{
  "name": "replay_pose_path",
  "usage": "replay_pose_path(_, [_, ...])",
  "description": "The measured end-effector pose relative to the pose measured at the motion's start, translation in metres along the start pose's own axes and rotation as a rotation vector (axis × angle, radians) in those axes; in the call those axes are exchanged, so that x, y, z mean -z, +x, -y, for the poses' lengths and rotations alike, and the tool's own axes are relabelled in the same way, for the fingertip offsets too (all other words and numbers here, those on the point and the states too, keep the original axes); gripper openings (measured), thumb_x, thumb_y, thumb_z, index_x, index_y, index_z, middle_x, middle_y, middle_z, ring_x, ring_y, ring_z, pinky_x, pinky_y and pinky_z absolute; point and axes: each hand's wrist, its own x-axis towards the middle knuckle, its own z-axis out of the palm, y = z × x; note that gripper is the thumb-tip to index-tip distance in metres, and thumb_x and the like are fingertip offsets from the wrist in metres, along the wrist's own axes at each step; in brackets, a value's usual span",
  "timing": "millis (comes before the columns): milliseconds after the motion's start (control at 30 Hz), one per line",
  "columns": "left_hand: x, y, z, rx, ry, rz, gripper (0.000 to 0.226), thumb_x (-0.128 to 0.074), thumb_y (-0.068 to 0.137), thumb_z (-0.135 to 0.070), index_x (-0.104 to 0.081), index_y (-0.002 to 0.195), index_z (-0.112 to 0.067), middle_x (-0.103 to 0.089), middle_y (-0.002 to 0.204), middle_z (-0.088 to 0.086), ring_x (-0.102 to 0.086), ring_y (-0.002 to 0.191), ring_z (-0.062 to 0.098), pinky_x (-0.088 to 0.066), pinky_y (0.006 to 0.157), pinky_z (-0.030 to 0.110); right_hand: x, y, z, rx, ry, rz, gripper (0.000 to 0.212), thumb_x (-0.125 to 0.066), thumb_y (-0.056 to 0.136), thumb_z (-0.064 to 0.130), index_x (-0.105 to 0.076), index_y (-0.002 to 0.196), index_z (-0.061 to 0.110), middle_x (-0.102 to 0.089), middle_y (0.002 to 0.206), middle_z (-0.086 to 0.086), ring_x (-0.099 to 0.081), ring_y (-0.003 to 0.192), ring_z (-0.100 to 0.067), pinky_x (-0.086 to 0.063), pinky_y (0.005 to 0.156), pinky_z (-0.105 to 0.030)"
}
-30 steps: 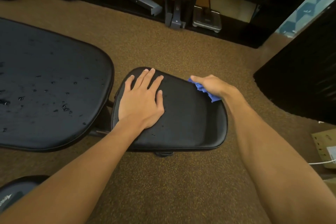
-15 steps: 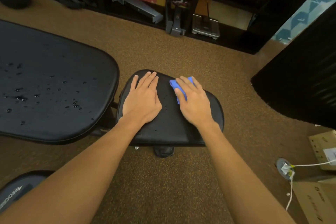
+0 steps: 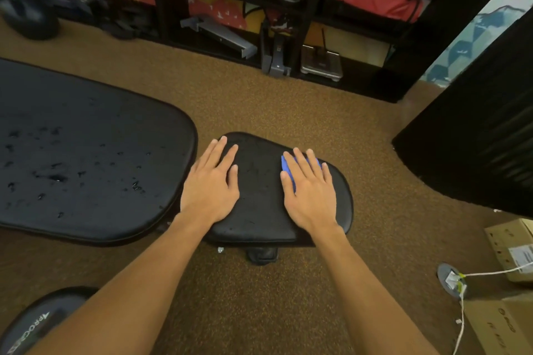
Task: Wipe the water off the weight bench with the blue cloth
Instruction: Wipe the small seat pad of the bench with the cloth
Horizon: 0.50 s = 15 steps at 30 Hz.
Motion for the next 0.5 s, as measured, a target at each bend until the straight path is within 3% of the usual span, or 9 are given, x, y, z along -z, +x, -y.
replay_pose_path(133, [-0.003, 0.002, 0.002, 0.007, -0.002, -0.002, 0.056, -0.029, 0.112, -0.04, -0.026, 0.167, -0.03, -0.008, 0.178, -0.008, -0.001, 0.164, 0.01, -0.022, 0.13, 0.042, -0.004, 0.039, 0.024, -0.124, 0.035, 0.063, 0.059, -0.016, 0.113, 0.044, -0.019, 0.17, 0.028, -0.013, 0.178, 0.007, 0.001, 0.165, -0.018, -0.002, 0.133, -0.05])
replay_pose_path(267, [-0.004, 0.003, 0.002, 0.006, 0.02, -0.005, 0.057, -0.028, 0.111, -0.04, -0.027, 0.167, -0.03, -0.009, 0.178, -0.007, -0.003, 0.164, 0.011, -0.026, 0.129, 0.043, 0.0, 0.032, 0.036, 0.056, 0.019, 0.119, 0.06, -0.016, 0.113, 0.039, -0.013, 0.171, 0.025, -0.005, 0.179, 0.007, 0.003, 0.165, -0.017, -0.003, 0.134, -0.049])
replay_pose_path(367, [-0.004, 0.003, 0.003, 0.008, 0.013, -0.007, 0.057, -0.029, 0.111, -0.041, -0.028, 0.167, -0.03, -0.01, 0.177, -0.008, -0.004, 0.164, 0.01, -0.031, 0.127, 0.044, 0.011, 0.012, 0.014, 0.165, -0.015, 0.136, 0.064, -0.011, 0.109, 0.048, -0.015, 0.17, 0.03, -0.011, 0.178, 0.01, -0.005, 0.165, -0.013, -0.01, 0.132, -0.043])
replay_pose_path(500, [-0.005, 0.004, 0.004, 0.011, 0.005, -0.006, 0.058, -0.028, 0.11, -0.042, -0.028, 0.166, -0.032, -0.01, 0.177, -0.009, -0.003, 0.163, 0.01, -0.036, 0.124, 0.047, 0.009, 0.033, -0.009, 0.078, -0.092, 0.053, 0.064, -0.02, 0.113, 0.055, -0.029, 0.167, 0.024, -0.033, 0.172, 0.005, -0.023, 0.162, -0.021, -0.007, 0.133, -0.048])
